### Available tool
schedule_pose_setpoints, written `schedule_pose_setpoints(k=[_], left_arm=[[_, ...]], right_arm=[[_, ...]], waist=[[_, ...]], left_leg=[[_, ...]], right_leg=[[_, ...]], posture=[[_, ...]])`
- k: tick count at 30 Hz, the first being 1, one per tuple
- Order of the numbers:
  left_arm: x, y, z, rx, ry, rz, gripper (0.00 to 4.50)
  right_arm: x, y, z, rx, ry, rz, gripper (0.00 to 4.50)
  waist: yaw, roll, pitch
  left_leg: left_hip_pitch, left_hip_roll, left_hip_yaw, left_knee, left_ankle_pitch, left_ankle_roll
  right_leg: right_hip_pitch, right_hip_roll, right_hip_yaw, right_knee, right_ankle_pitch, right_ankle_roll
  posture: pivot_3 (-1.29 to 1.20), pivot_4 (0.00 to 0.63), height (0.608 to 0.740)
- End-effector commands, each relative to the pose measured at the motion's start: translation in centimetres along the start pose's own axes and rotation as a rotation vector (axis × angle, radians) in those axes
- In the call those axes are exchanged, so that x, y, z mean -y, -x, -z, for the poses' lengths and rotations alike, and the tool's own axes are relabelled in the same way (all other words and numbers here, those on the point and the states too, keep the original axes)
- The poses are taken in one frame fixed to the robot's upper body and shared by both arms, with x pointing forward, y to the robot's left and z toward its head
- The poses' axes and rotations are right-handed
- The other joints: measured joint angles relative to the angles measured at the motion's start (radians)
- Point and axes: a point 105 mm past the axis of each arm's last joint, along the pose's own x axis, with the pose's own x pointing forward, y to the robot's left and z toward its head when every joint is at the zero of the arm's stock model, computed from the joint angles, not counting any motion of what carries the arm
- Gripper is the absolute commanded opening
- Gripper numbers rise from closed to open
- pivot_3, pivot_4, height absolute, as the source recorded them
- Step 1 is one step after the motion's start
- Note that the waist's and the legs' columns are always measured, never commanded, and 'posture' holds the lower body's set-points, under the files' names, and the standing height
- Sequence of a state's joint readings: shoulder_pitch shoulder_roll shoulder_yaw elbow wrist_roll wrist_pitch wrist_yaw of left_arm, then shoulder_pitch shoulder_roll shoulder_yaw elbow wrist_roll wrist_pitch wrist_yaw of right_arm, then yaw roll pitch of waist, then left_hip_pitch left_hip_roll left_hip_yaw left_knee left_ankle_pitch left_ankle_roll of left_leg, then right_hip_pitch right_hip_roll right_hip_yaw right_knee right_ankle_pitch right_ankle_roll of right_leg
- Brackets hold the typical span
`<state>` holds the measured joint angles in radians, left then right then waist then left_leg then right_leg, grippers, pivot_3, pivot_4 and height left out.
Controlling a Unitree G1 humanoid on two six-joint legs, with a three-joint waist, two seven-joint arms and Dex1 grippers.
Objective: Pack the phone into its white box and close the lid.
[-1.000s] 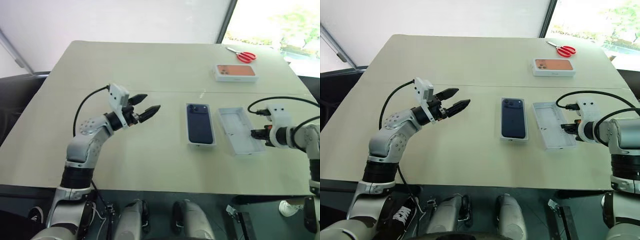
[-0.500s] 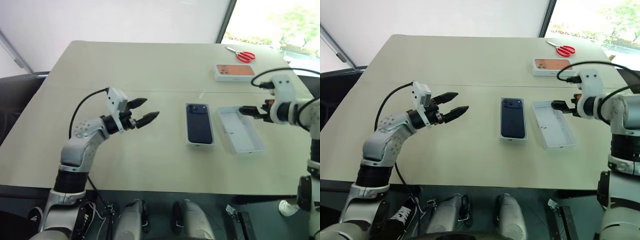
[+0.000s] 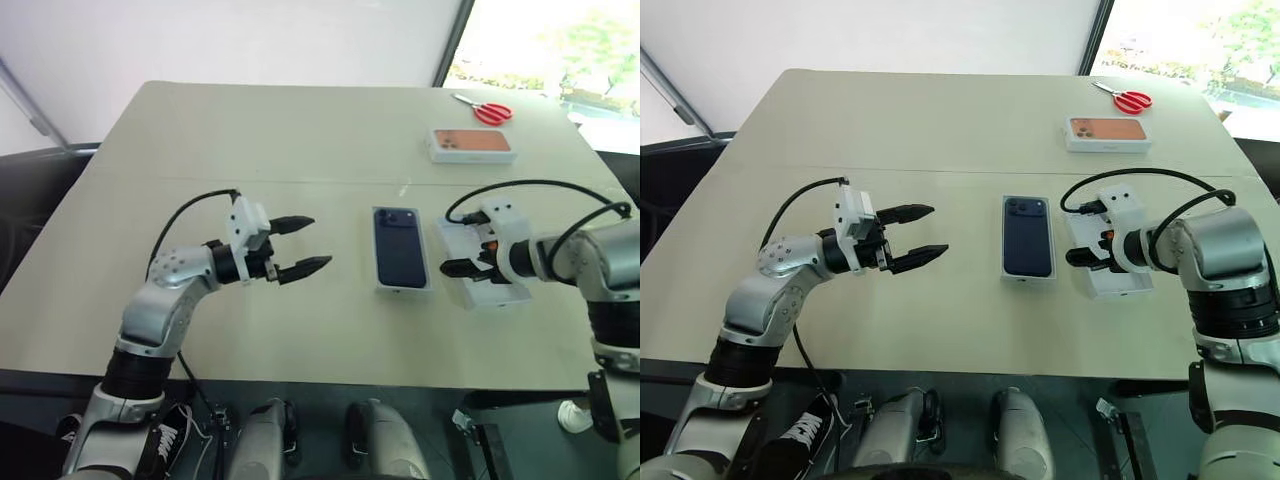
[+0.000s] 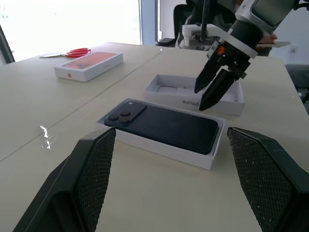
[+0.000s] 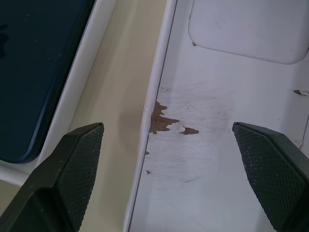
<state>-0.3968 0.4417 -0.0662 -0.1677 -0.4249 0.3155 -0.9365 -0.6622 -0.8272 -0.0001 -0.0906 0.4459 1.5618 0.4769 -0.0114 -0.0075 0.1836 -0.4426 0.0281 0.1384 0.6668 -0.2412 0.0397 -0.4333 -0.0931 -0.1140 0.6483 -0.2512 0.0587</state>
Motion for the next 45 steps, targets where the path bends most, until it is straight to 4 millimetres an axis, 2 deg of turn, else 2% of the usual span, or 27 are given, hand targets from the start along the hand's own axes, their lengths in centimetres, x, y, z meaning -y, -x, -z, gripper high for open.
schedule_pose_setpoints(k=[1, 2, 5, 7, 12, 15, 19, 22, 25, 27, 30, 33, 36, 40, 45], left_arm=[[0.2, -0.4, -1.0, 0.045, -0.031, -0.018, 3.91], [0.2, -0.5, -1.0, 0.045, -0.032, -0.020, 3.91], [0.0, -0.5, -0.8, 0.040, -0.033, -0.037, 3.91], [-0.1, -0.5, -0.8, 0.039, -0.034, -0.045, 3.91], [-0.2, -0.6, -1.0, 0.051, -0.021, -0.058, 3.91], [-0.2, -0.5, -1.0, 0.049, -0.014, -0.061, 3.91], [-0.4, -0.3, -0.9, 0.043, -0.008, -0.071, 3.91], [-0.8, -0.2, -0.8, 0.039, -0.007, -0.084, 3.91], [-1.1, -0.1, -0.9, 0.041, -0.005, -0.097, 3.91], [-1.3, 0.0, -0.9, 0.041, -0.004, -0.108, 3.91], [-1.6, 0.1, -0.9, 0.044, 0.000, -0.128, 3.91], [-1.9, 0.0, -1.1, 0.052, 0.000, -0.145, 3.91], [-2.2, 0.0, -1.1, 0.050, -0.009, -0.168, 3.91], [-2.6, 0.1, -1.3, 0.060, -0.010, -0.199, 3.91], [-2.8, 0.2, -1.3, 0.059, -0.010, -0.217, 3.91]], right_arm=[[-0.5, 0.6, -0.5, 0.026, 0.039, 0.006, 4.46], [-0.5, 0.5, -0.3, 0.021, 0.049, 0.014, 4.46], [-0.2, 0.3, 0.1, 0.010, 0.034, 0.037, 3.61], [-0.2, 0.2, 0.2, 0.009, 0.043, 0.047, 2.69], [-0.7, -0.3, 0.7, -0.003, 0.033, 0.035, 0.05], [-0.4, -0.2, 0.7, -0.002, 0.055, 0.059, 0.05], [0.3, 0.0, -1.0, 0.054, -0.027, 0.059, 0.05], [0.1, 1.2, -4.9, 0.226, -0.132, -0.005, 0.05], [-0.5, 2.3, -7.4, 0.322, -0.257, -0.110, 0.05], [-1.8, 3.4, -9.7, 0.432, -0.326, -0.240, 0.05], [-4.0, 3.7, -11.5, 0.504, -0.453, -0.467, 0.05], [-6.9, 3.3, -12.1, 0.510, -0.494, -0.643, 0.05], [-10.2, 3.9, -12.7, 0.533, -0.514, -0.861, 0.05], [-13.0, 3.5, -11.3, 0.490, -0.536, -0.997, 0.05], [-14.7, 2.6, -8.8, 0.403, -0.583, -1.085, 0.05]], waist=[[0.000, 0.000, 0.000], [0.000, 0.000, 0.000], [0.002, 0.000, 0.000], [0.002, 0.000, 0.000], [0.001, 0.000, 0.000], [0.001, 0.000, 0.000], [0.000, 0.000, 0.000], [-0.004, 0.000, 0.000], [-0.003, 0.000, 0.000], [-0.002, 0.000, 0.000], [-0.001, 0.000, 0.000], [0.000, 0.001, 0.000], [-0.003, 0.001, 0.000], [-0.001, 0.001, 0.000], [-0.002, 0.001, 0.000]], left_leg=[[0.000, 0.000, 0.000, 0.000, 0.000, 0.000], [0.000, 0.000, 0.000, 0.000, 0.000, 0.000], [0.000, 0.000, 0.000, 0.000, 0.000, 0.000], [0.000, 0.000, 0.000, 0.000, 0.000, 0.000], [0.000, 0.000, 0.000, 0.000, 0.000, 0.000], [0.000, 0.000, 0.000, 0.000, 0.000, 0.000], [0.000, 0.000, 0.000, 0.000, 0.000, 0.000], [0.000, 0.000, 0.000, 0.000, 0.000, 0.000], [0.000, 0.001, 0.000, 0.000, 0.001, -0.001], [0.000, 0.002, 0.000, 0.000, 0.001, -0.001], [0.000, 0.002, 0.000, 0.000, 0.001, -0.001], [0.000, 0.002, 0.000, 0.000, 0.001, -0.001], [0.000, 0.002, 0.000, 0.000, 0.001, -0.001], [0.000, 0.002, 0.000, 0.000, 0.001, -0.002], [0.000, 0.001, 0.000, 0.000, 0.001, -0.001]], right_leg=[[0.000, 0.000, 0.000, 0.000, 0.000, 0.000], [0.000, 0.000, 0.000, 0.000, 0.000, 0.000], [0.000, 0.000, 0.000, 0.000, 0.000, 0.000], [0.000, 0.000, 0.000, 0.000, 0.000, 0.000], [0.000, 0.000, 0.000, 0.000, 0.000, 0.000], [0.001, 0.000, 0.000, 0.000, 0.000, 0.000], [0.001, 0.000, 0.000, 0.000, 0.000, 0.000], [0.000, 0.000, 0.000, 0.000, 0.000, 0.000], [0.000, 0.002, 0.000, 0.001, 0.000, 0.000], [0.000, 0.003, 0.000, 0.001, 0.000, 0.000], [0.000, 0.003, 0.000, 0.001, 0.000, 0.000], [0.000, 0.003, 0.000, 0.001, 0.000, 0.000], [0.000, 0.003, 0.000, 0.001, 0.000, 0.000], [0.000, 0.004, 0.000, 0.001, 0.000, 0.000], [0.001, 0.003, 0.000, 0.001, 0.000, 0.000]], posture=[[0.00, 0.150, 0.738], [0.00, 0.150, 0.738], [0.00, 0.150, 0.738], [0.00, 0.150, 0.738], [0.00, 0.150, 0.738], [0.00, 0.150, 0.738], [0.00, 0.150, 0.738], [0.00, 0.150, 0.738], [0.00, 0.150, 0.738], [0.00, 0.150, 0.738], [0.00, 0.150, 0.738], [0.00, 0.150, 0.738], [0.00, 0.150, 0.738], [0.00, 0.150, 0.738], [0.00, 0.150, 0.738]])
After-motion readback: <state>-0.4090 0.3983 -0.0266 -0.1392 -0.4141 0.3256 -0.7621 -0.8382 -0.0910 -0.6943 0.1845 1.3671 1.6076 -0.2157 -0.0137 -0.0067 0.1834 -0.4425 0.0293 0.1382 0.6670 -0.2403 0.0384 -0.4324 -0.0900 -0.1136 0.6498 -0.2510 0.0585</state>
